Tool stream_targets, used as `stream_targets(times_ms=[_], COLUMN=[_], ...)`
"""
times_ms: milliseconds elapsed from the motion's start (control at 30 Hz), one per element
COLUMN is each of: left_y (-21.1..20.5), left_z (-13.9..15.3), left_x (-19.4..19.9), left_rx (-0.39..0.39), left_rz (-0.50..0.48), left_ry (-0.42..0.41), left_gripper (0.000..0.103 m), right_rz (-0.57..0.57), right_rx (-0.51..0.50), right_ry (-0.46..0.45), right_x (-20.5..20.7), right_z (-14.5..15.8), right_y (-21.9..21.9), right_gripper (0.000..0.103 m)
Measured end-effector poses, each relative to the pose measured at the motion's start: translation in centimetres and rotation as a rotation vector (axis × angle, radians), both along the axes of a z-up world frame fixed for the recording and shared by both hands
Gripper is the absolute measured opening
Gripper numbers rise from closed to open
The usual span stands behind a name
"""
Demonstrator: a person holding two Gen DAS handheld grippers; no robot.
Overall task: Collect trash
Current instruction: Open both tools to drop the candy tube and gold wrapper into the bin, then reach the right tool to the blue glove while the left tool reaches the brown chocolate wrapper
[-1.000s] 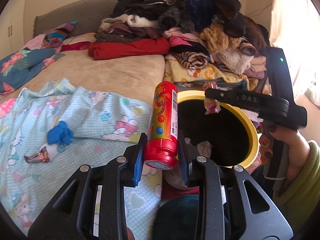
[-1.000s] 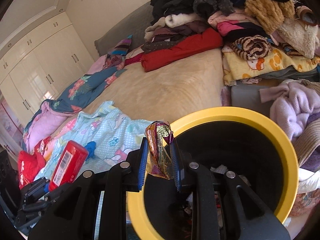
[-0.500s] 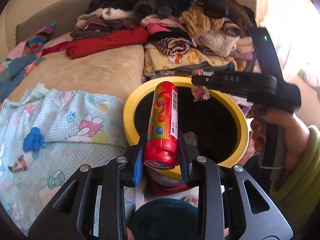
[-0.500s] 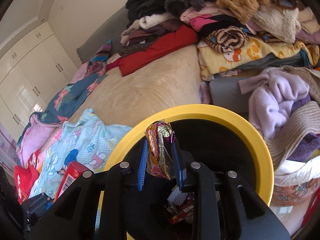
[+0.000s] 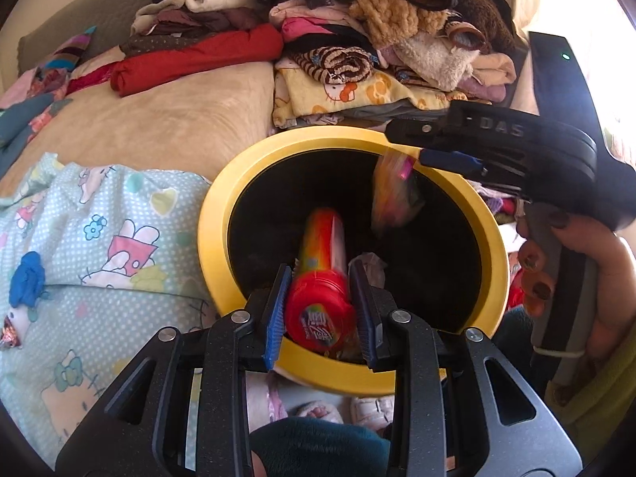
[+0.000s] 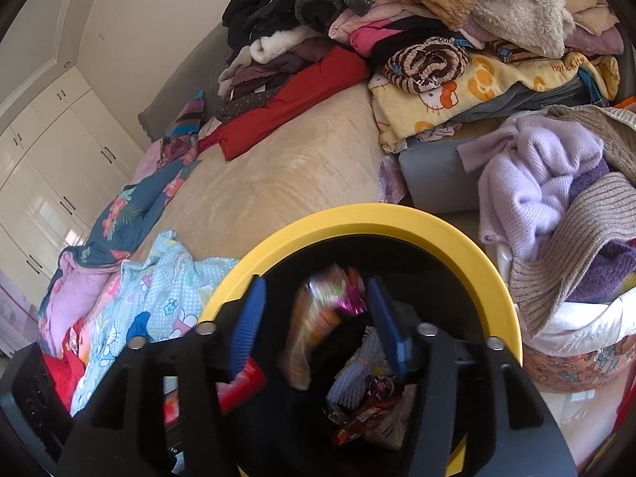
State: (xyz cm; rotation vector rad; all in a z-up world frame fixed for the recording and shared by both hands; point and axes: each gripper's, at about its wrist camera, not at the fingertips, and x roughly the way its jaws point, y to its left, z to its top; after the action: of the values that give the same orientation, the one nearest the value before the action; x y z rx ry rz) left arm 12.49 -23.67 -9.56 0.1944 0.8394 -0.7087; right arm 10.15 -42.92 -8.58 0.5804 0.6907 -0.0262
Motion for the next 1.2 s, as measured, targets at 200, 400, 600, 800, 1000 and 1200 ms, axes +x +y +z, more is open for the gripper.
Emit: stream_targets(times_ms=[200,400,600,800,1000,1200], left_y=[1.4,3.9,7.9,13.7,19.5,25.0], left_z=[0.4,1.7,2.5,2.4,2.2,1.0], left_x=[0.5,0.6,1.0,2.5,4.0,4.9], left_rx=[-0.055,-0.095,-0.113,-0.127,-0.161,-0.229], left_rz=[0.066,0.160,0.269,0.425,0.560,0.666], left_ry=[-0.014,-0.074,-0.119,-0.116,-0.093,-0.033], left_gripper=[0.074,0.092,0.092,0.092,0.092,0.092], right_rz=[-0.025,-0.009,0.052,0.157,0.256,0.374], right_rx=[-0.008,-0.058,-0.151,-0.199,-0.213,-0.181], right_ry=[-0.016,-0.052,-0.108,-0.142,-0.132,-0.107], right_x=[-0.1,0.0,0.3,1.4,3.4,5.4], right_z=[0.3,1.5,3.5,4.7,4.7,3.9], right_y=[-0.2,1.1,4.2,8.6,13.5,18.5], right_gripper=[0.079,0.085,0.087,0.088,0.088,0.079])
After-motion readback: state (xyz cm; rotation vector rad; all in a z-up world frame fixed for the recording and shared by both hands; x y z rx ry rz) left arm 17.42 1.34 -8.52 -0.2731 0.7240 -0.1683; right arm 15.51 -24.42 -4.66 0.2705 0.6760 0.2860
